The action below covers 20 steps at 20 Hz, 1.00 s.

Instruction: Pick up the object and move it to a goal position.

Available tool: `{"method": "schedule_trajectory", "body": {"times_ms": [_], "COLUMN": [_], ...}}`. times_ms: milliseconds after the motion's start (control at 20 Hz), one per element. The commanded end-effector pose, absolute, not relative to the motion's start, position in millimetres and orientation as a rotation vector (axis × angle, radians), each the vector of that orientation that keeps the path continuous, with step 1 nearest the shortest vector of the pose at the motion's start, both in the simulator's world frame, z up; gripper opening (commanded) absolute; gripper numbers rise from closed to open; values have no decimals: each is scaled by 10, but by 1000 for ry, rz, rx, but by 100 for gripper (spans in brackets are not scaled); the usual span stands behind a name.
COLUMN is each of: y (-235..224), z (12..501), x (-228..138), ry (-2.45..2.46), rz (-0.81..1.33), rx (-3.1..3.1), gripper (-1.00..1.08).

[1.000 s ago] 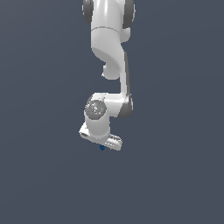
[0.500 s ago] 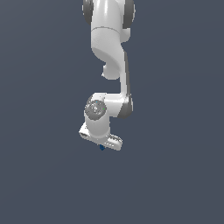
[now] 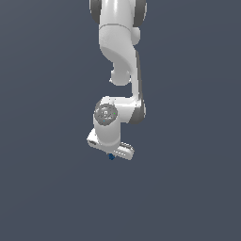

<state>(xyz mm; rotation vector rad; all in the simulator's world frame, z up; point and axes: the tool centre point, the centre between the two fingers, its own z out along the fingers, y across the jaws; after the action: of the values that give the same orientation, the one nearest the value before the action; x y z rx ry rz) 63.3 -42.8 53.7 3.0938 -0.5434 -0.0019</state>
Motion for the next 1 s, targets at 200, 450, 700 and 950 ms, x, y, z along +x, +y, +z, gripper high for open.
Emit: {"method": "schedule_trajectory", "body": {"times_ms": [200, 450, 700, 950], "y": [-183, 125, 502, 877], "z": [837, 1218, 1686, 2154], "x": [519, 368, 188, 15], "ry": [-542, -542, -542, -542], "rz": [0, 0, 0, 1], "rx": [3094, 3094, 3094, 3093], "gripper": [-100, -100, -100, -100]}}
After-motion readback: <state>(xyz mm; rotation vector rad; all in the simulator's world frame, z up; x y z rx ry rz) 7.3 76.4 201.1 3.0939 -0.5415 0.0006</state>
